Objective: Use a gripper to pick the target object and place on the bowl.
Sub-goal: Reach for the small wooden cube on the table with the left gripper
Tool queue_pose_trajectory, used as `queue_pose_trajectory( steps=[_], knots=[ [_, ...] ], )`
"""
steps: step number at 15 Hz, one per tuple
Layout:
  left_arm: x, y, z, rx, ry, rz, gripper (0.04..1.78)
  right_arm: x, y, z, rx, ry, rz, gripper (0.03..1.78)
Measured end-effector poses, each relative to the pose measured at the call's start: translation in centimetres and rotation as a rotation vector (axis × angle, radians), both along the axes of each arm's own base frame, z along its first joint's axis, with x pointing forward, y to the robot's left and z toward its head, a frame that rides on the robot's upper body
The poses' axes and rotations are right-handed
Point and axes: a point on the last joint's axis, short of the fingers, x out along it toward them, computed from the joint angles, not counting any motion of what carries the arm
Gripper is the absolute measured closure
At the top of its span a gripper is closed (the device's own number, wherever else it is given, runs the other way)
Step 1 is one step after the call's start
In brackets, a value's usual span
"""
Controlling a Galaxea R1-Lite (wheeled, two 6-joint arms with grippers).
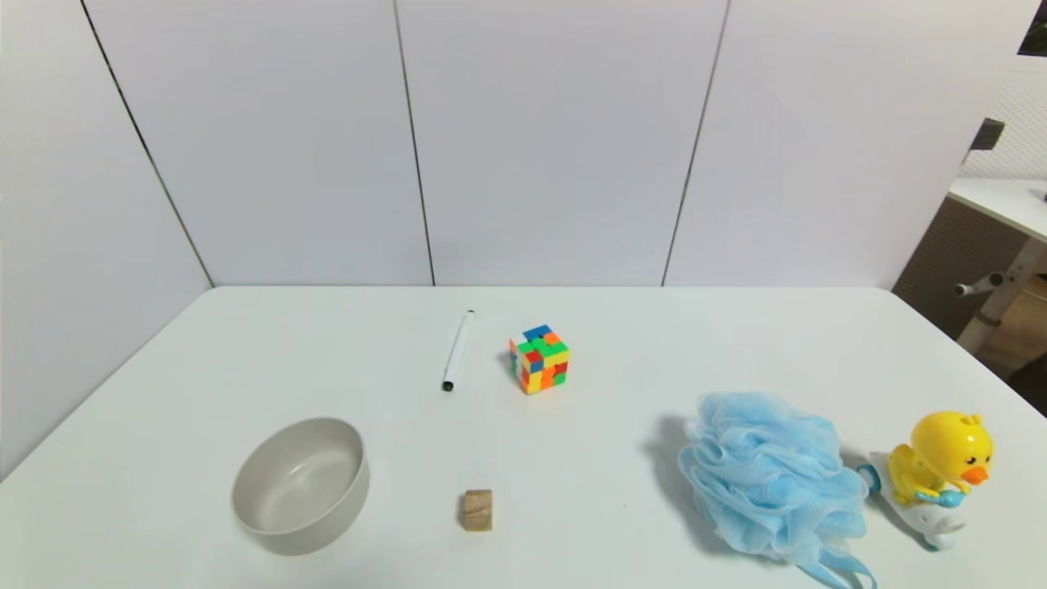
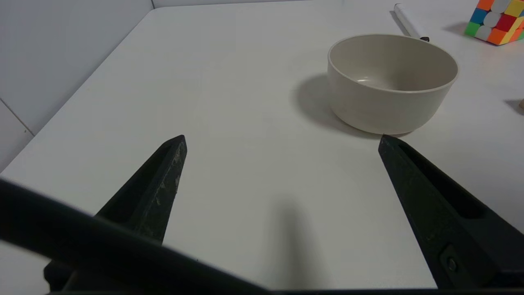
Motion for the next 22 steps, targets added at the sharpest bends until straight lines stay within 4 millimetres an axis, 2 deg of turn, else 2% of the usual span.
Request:
queue_pose_trajectory(
  steps=[22],
  knots=[
    [0.0,0.0,0.05,-0.007,-0.005,0.0,0.13,0.0,0.0,0.0,0.0,0.0,0.0,0.1]
  ],
)
